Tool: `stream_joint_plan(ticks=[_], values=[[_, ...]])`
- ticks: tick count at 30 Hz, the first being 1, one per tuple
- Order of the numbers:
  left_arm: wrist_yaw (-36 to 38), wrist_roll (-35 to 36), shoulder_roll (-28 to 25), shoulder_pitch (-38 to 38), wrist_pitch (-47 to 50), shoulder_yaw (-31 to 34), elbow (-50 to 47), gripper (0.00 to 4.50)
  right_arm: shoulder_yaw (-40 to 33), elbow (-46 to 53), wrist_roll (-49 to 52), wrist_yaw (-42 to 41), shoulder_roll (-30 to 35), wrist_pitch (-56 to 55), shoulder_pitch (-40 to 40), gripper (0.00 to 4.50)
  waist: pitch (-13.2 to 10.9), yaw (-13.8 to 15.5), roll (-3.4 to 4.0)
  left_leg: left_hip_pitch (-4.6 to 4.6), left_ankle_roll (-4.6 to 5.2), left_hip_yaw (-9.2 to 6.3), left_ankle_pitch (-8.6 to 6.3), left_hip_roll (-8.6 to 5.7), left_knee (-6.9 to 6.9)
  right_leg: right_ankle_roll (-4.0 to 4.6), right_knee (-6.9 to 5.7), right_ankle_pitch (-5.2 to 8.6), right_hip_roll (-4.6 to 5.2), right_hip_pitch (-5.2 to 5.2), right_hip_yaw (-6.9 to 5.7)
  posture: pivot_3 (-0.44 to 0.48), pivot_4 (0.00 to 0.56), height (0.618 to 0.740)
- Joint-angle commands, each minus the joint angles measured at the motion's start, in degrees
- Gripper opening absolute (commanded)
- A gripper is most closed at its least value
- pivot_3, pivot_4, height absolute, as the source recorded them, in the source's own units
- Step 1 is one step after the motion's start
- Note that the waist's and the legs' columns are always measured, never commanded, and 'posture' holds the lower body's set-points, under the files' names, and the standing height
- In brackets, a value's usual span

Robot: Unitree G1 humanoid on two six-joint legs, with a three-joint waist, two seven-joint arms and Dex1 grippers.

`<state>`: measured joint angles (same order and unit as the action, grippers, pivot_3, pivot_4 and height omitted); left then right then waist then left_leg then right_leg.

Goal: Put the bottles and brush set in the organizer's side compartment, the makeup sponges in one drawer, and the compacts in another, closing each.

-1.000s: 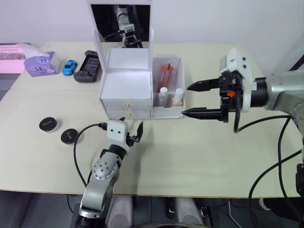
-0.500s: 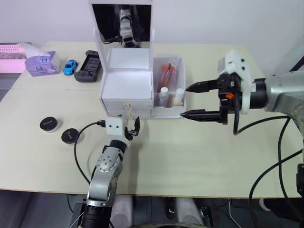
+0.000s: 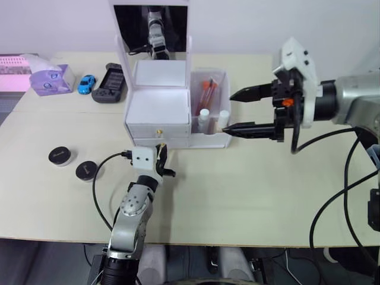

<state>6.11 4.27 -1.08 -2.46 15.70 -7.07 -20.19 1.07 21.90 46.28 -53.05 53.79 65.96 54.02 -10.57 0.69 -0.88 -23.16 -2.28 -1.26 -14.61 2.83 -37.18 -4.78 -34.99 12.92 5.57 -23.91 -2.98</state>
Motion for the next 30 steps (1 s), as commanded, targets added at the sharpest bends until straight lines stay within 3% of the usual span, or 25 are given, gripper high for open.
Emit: stream_joint_plan(ticks=[1, 18, 30], values=[[2.38, 1.50, -1.65, -3.20, 2.41, -1.82, -7.24, 0.25, -0.87, 0.23, 0.10, 0.29, -0.70, -0.74, 1.48, 4.50, 0.00, 0.02, 0.01, -0.02, 0.00, 0.00, 0.00, 0.00, 0.02, 0.00, 0.00, 0.00, 0.00, -0.03, 0.00, 0.000, 0.150, 0.735], [7.68, 8.88, -12.66, -21.93, 14.97, 2.34, -29.20, 0.25, 0.04, 0.29, -0.69, -0.90, -3.60, -4.07, -1.35, 4.50, 0.02, -0.06, 0.02, -0.14, 0.00, 0.01, 0.00, 0.01, 0.01, 0.01, -0.04, 0.01, 0.00, -0.23, 0.02, 0.000, 0.150, 0.735], [11.75, 11.14, -16.22, -25.54, 11.83, 4.39, -25.76, 0.25, -0.20, 0.35, -1.78, -0.39, -4.69, -5.78, -2.79, 4.50, 0.07, -0.03, 0.02, -0.16, 0.00, 0.01, -0.01, 0.01, -0.04, 0.04, -0.05, 0.00, 0.00, -0.28, 0.03, 0.000, 0.150, 0.735]])
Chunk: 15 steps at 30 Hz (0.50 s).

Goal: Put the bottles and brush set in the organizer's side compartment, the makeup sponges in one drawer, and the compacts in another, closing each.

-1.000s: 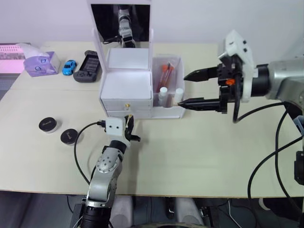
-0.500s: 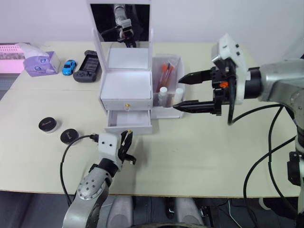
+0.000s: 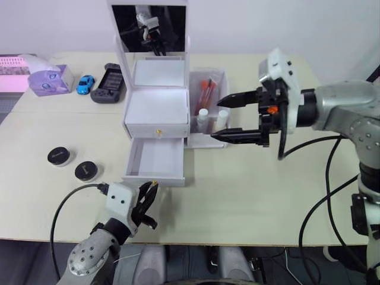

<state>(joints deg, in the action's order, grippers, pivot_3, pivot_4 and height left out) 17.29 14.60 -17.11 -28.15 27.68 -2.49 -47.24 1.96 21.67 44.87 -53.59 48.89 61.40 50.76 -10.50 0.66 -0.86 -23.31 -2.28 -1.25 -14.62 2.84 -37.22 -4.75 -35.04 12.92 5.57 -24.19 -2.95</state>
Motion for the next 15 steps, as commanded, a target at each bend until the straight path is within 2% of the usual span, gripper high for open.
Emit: stream_joint_plan(ticks=[1, 3, 11, 12, 15], values=[[0.67, 1.09, -0.08, 0.40, 0.09, -0.40, 1.68, 0.25, -1.16, 0.58, -0.46, 0.17, 0.25, -1.29, 0.46, 4.50, 0.01, 0.05, 0.02, 0.00, 0.00, 0.00, 0.00, 0.00, 0.01, 0.00, 0.00, 0.00, 0.00, 0.00, 0.00, 0.000, 0.150, 0.735], [0.76, 2.00, 0.35, 0.67, 0.24, -0.47, 2.14, 0.25, -1.20, 0.53, -0.63, 0.21, 0.30, -1.45, 0.54, 4.50, 0.02, 0.08, 0.02, 0.01, 0.00, 0.00, 0.00, 0.00, 0.02, 0.00, -0.03, 0.00, 0.00, 0.00, -0.01, 0.000, 0.150, 0.735], [4.50, 6.38, -1.66, -0.02, -0.91, 3.40, 2.15, 4.20, -0.74, -0.27, -1.95, -0.13, -0.14, -2.90, 0.48, 4.50, 0.03, 0.02, 0.02, 0.00, 0.00, 0.00, 0.00, 0.00, 0.02, 0.01, -0.03, -0.01, 0.00, -0.02, 0.00, 0.000, 0.150, 0.735], [5.69, 6.20, -2.54, -0.73, -3.01, 4.93, 2.20, 4.41, -0.62, -0.67, -2.43, -0.34, -0.19, -3.51, 0.41, 4.50, 0.03, 0.02, 0.01, 0.00, 0.00, 0.00, 0.00, 0.00, 0.03, 0.02, -0.03, -0.01, 0.00, -0.04, 0.00, 0.000, 0.150, 0.735], [10.05, 10.35, -3.11, -3.20, -8.47, 10.16, 1.57, 4.41, -0.13, -2.20, -4.21, -1.46, 0.19, -5.91, -0.15, 4.50, 0.04, -0.13, 0.01, 0.00, 0.00, 0.00, 0.00, 0.01, 0.06, 0.02, -0.04, -0.01, -0.02, -0.08, 0.00, 0.000, 0.150, 0.735]])
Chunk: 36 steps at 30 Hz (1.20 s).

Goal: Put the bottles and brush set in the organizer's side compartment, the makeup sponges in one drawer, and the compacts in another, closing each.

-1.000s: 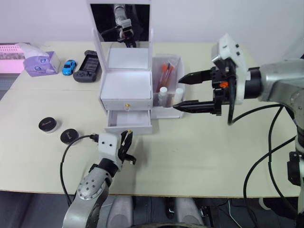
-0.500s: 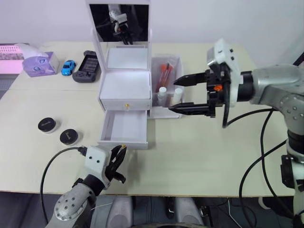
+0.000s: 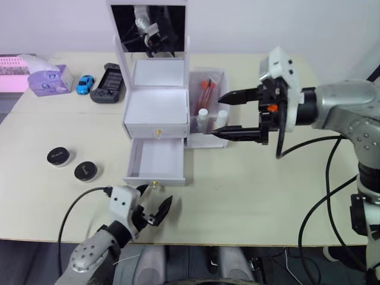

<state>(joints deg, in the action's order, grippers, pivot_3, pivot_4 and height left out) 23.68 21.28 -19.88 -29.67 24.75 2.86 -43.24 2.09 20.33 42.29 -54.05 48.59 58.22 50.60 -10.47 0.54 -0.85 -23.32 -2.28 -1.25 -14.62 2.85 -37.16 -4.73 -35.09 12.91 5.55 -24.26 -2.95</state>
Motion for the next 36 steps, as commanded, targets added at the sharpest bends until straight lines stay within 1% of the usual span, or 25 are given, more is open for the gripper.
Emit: stream_joint_plan(ticks=[1, 3, 4, 6, 8, 9, 10, 11, 14, 15, 17, 19, 22, 23, 24, 26, 29, 32, 36], values=[[7.62, 5.36, -2.16, -4.07, -7.46, 6.64, -3.31, 4.41, -0.25, -1.50, -2.18, -1.69, 0.80, -3.59, -0.25, 4.50, 0.01, 0.03, 0.00, 0.00, 0.00, 0.00, 0.00, 0.00, 0.00, 0.00, 0.00, 0.00, 0.00, 0.00, 0.00, 0.000, 0.150, 0.735], [17.94, 7.26, -7.49, -10.16, -11.52, 10.21, -3.76, 4.41, -0.51, -2.68, -3.21, -3.28, 1.89, -5.10, -1.14, 4.50, 0.08, -0.03, -0.15, -0.01, 0.00, 0.02, 0.00, 0.01, -0.01, 0.00, 0.01, 0.00, 0.01, -0.02, 0.01, 0.000, 0.150, 0.735], [21.31, 9.00, -9.46, -11.99, -12.78, 14.49, -2.31, 4.41, -0.88, -3.21, -3.67, -4.43, 3.00, -5.89, -2.24, 4.50, 0.08, -0.05, -0.12, -0.02, 0.00, 0.03, 0.00, 0.02, 0.00, 0.01, 0.01, 0.01, 0.00, -0.06, 0.00, 0.000, 0.150, 0.735], [23.44, 12.67, -11.28, -12.95, -13.42, 20.28, 0.33, 4.41, -1.33, -4.00, -4.39, -6.06, 4.59, -7.45, -4.07, 4.50, 0.08, 0.19, -0.10, -0.03, -0.01, 0.11, -0.01, 0.01, 0.03, 0.02, 0.09, 0.02, 0.02, -0.12, 0.04, 0.000, 0.150, 0.735], [24.98, 17.51, -14.99, -9.78, -11.99, 28.38, 5.13, 4.41, -2.58, -5.92, -5.53, -7.69, 6.53, -9.86, -6.92, 4.50, 0.06, 0.45, -0.05, -0.02, -0.02, 0.09, -0.01, 0.02, 0.00, -0.08, 0.11, 0.08, 0.03, -0.29, 0.02, 0.000, 0.150, 0.735], [25.43, 18.98, -16.22, -8.45, -11.27, 30.87, 6.81, 4.41, -3.00, -6.63, -5.87, -8.22, 7.11, -10.66, -7.87, 4.50, 0.06, 0.44, -0.06, -0.02, -0.02, 0.06, -0.01, 0.02, -0.01, -0.21, 0.10, 0.15, 0.03, -0.27, -0.01, 0.000, 0.150, 0.735], [25.85, 21.14, -18.46, -6.12, -9.73, 33.84, 9.62, 4.41, -3.51, -7.18, -6.08, -9.21, 8.10, -11.28, -9.37, 4.50, 0.06, 0.33, -0.05, -0.02, -0.03, 0.01, -0.01, 0.03, -0.04, -0.20, 0.09, 0.15, 0.03, -0.26, -0.06, 0.000, 0.150, 0.735], [27.31, 22.36, -21.77, -3.34, -8.18, 36.51, 13.54, 4.41, -3.85, -7.02, -6.46, -10.58, 9.71, -11.89, -11.70, 4.50, 0.06, 0.33, -0.05, -0.02, -0.03, 0.01, -0.01, 0.03, -0.08, -0.18, 0.10, 0.13, 0.03, -0.24, -0.06, 0.000, 0.150, 0.735], [30.79, 23.93, -29.34, 4.55, -5.32, 40.65, 24.19, 4.41, -6.07, -7.58, -7.04, -12.28, 12.01, -14.35, -16.72, 4.50, 0.11, 0.09, -0.10, 0.03, -0.03, 0.03, -0.01, 0.03, -0.12, -0.17, 0.08, 0.12, 0.03, -0.18, -0.05, 0.000, 0.150, 0.735], [31.72, 23.91, -30.99, 6.81, -4.91, 41.06, 27.14, 4.41, -7.10, -8.30, -6.96, -11.95, 11.96, -14.81, -17.65, 4.50, 0.11, -0.09, -0.11, 0.03, -0.03, 0.06, -0.01, 0.02, -0.12, -0.16, 0.08, 0.11, 0.03, 0.02, -0.03, 0.000, 0.150, 0.735], [35.34, 21.49, -36.67, 12.80, -6.03, 40.97, 36.53, 4.41, -10.23, -10.47, -8.36, -12.11, 12.75, -17.87, -21.35, 4.50, 0.13, -0.27, -0.18, 0.02, -0.03, 0.16, -0.01, 0.03, -0.10, -0.13, 0.03, 0.07, 0.03, -0.05, 0.04, 0.000, 0.150, 0.735], [38.14, 18.78, -41.17, 18.61, -7.91, 39.95, 45.33, 4.41, -12.96, -12.35, -10.25, -12.47, 13.51, -21.60, -25.21, 4.50, 0.14, -0.26, -0.21, 0.01, -0.02, 0.16, 0.00, 0.04, -0.06, 0.03, -0.07, -0.04, -0.01, -0.10, 0.03, 0.000, 0.150, 0.735], [41.75, 14.70, -45.60, 25.94, -12.17, 37.41, 56.89, 4.41, -16.87, -15.31, -11.18, -12.23, 13.60, -24.16, -29.32, 4.50, 0.13, -0.46, -0.17, 0.03, -0.01, 0.23, 0.00, 0.06, 0.16, 0.03, -0.03, -0.03, -0.01, -0.16, 0.06, 0.000, 0.150, 0.735], [42.92, 13.15, -46.73, 28.07, -14.05, 36.46, 60.65, 4.41, -18.45, -16.38, -10.94, -11.40, 13.42, -23.51, -30.34, 4.50, 0.13, -0.44, -0.16, 0.03, -0.01, 0.26, 0.00, 0.06, 0.20, 0.01, -0.02, -0.02, -0.01, -0.18, 0.07, 0.000, 0.150, 0.735], [43.82, 11.77, -47.56, 30.10, -15.64, 35.51, 64.05, 4.41, -19.45, -17.36, -11.18, -10.61, 13.52, -23.08, -31.35, 4.50, 0.13, -0.58, -0.16, 0.03, -0.01, 0.27, 0.00, 0.06, 0.21, 0.00, -0.02, 0.00, -0.02, -0.18, 0.08, 0.000, 0.150, 0.735], [45.40, 9.01, -48.88, 32.82, -19.03, 34.02, 70.10, 4.41, -21.81, -18.07, -12.80, -10.16, 13.48, -25.89, -35.06, 4.50, 0.12, -0.85, -0.15, 0.03, -0.01, 0.35, 0.00, 0.07, 0.23, -0.01, -0.02, -0.01, -0.01, -0.21, 0.12, 0.000, 0.150, 0.735], [46.75, 6.70, -49.54, 36.45, -22.67, 32.62, 76.33, 4.41, -25.06, -18.29, -14.08, -8.98, 12.90, -28.08, -39.27, 4.50, 0.13, -1.12, -0.15, 0.04, -0.01, 0.39, 0.00, 0.08, 0.23, -0.02, -0.02, -0.01, 0.00, -0.20, 0.15, 0.000, 0.150, 0.735], [47.46, 5.04, -49.45, 39.55, -25.54, 31.38, 80.80, 4.41, -27.01, -18.65, -14.04, -8.63, 12.21, -29.36, -41.91, 4.50, 0.13, -1.23, -0.17, 0.05, -0.02, 0.41, 0.01, 0.10, 0.16, -0.01, -0.06, -0.03, 0.00, -0.19, 0.17, 0.000, 0.150, 0.735], [48.44, 3.59, -49.04, 41.66, -27.84, 30.31, 83.95, 4.41, -27.14, -18.76, -13.06, -9.33, 12.78, -28.80, -42.16, 4.50, 0.13, -1.32, -0.17, 0.27, -0.03, 0.57, 0.00, 0.14, 0.16, -0.06, -0.13, -0.01, 0.00, -0.11, 0.31, 0.000, 0.150, 0.735]])
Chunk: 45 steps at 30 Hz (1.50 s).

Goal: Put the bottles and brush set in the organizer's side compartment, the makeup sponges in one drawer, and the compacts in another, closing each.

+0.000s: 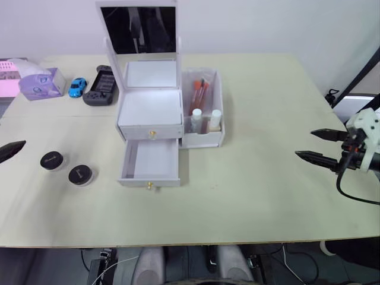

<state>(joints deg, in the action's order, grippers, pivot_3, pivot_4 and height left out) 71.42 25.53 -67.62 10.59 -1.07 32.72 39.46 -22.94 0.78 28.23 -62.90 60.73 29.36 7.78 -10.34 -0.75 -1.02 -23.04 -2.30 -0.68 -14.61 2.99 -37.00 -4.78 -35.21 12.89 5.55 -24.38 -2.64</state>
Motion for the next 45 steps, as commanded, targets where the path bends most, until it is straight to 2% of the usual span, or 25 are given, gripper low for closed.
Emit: stream_joint_plan(ticks=[1, 5, 10, 17, 22, 27, 33, 43, 45], values=[[0.78, -0.81, -1.28, 1.83, -2.28, 0.28, 1.81, 4.41, -2.04, 0.91, 1.61, -0.69, 0.80, 0.82, 1.11, 4.50, 0.00, -0.03, 0.00, 0.02, 0.00, 0.02, 0.00, 0.02, 0.00, 0.00, -0.02, 0.00, 0.00, 0.00, 0.01, 0.000, 0.150, 0.735], [2.01, -1.24, -1.02, 1.33, -3.46, 0.54, 1.87, 4.41, 1.64, 3.74, 3.67, -0.86, -0.02, 3.46, 5.43, 4.50, 0.00, -0.12, 0.00, 0.08, 0.00, 0.12, 0.00, 0.04, 0.02, 0.10, -0.04, -0.07, 0.00, 0.00, 0.10, 0.000, 0.150, 0.735], [2.37, 2.00, 2.02, -6.04, 1.13, 4.66, -8.64, 4.41, 10.59, 7.40, 6.44, -0.73, -2.20, 10.33, 16.98, 4.50, -0.01, -0.39, 0.01, 0.19, 0.00, 0.26, 0.00, 0.06, 0.05, 0.10, -0.07, -0.07, -0.01, -0.02, 0.26, 0.000, 0.150, 0.735], [-2.63, 6.57, 13.05, -26.09, 11.30, 14.47, -34.61, 4.41, 22.97, 12.46, 7.55, -1.85, -7.66, 16.24, 35.69, 4.50, -0.03, -0.36, -0.04, 0.11, -0.01, 0.44, -0.01, 0.10, 0.10, 0.10, -0.01, -0.07, -0.01, -0.15, 0.42, 0.000, 0.150, 0.735], [-9.22, 6.64, 21.52, -32.61, 13.66, 14.89, -44.07, 4.41, 28.69, 14.45, 5.84, -3.71, -12.85, 13.76, 45.33, 4.50, 0.00, 0.22, -0.07, 0.17, -0.02, 0.41, -0.02, 0.10, 0.10, 0.11, -0.02, -0.07, -0.02, -0.15, 0.43, 0.000, 0.150, 0.735], [-18.09, 4.03, 25.21, -32.40, 17.31, 11.86, -45.87, 4.41, 31.57, 12.72, 8.36, -6.44, -14.68, 19.93, 52.71, 4.50, 0.03, 0.15, -0.13, 0.15, -0.02, 0.38, -0.02, 0.05, -0.05, 0.14, -0.02, -0.08, 0.00, -0.05, 0.43, 0.000, 0.150, 0.735], [-24.09, 1.14, 26.59, -30.04, 20.39, 5.09, -47.80, 4.41, 33.52, 12.74, 10.73, -10.55, -13.49, 25.89, 56.40, 4.50, 0.10, 0.03, -0.26, 0.16, -0.01, 0.38, -0.02, 0.05, -0.03, 0.21, -0.04, -0.13, -0.02, -0.07, 0.45, 0.000, 0.150, 0.735], [-28.80, -0.27, 21.67, -24.89, 32.07, -1.61, -52.39, 4.41, 32.19, 14.44, 12.34, -9.11, -13.56, 30.70, 57.72, 4.50, 0.10, -0.07, -0.25, 0.18, -0.01, 0.35, -0.01, 0.06, -0.02, 0.20, -0.13, -0.13, -0.06, -0.11, 0.44, 0.000, 0.150, 0.735], [-29.27, -0.65, 19.34, -22.87, 36.06, -3.98, -53.25, 4.41, 31.87, 14.92, 12.08, -8.41, -13.50, 30.36, 57.33, 4.50, 0.10, -0.06, -0.25, 0.18, -0.01, 0.36, -0.01, 0.06, -0.02, 0.20, -0.13, -0.13, -0.06, -0.11, 0.45, 0.000, 0.150, 0.735]])
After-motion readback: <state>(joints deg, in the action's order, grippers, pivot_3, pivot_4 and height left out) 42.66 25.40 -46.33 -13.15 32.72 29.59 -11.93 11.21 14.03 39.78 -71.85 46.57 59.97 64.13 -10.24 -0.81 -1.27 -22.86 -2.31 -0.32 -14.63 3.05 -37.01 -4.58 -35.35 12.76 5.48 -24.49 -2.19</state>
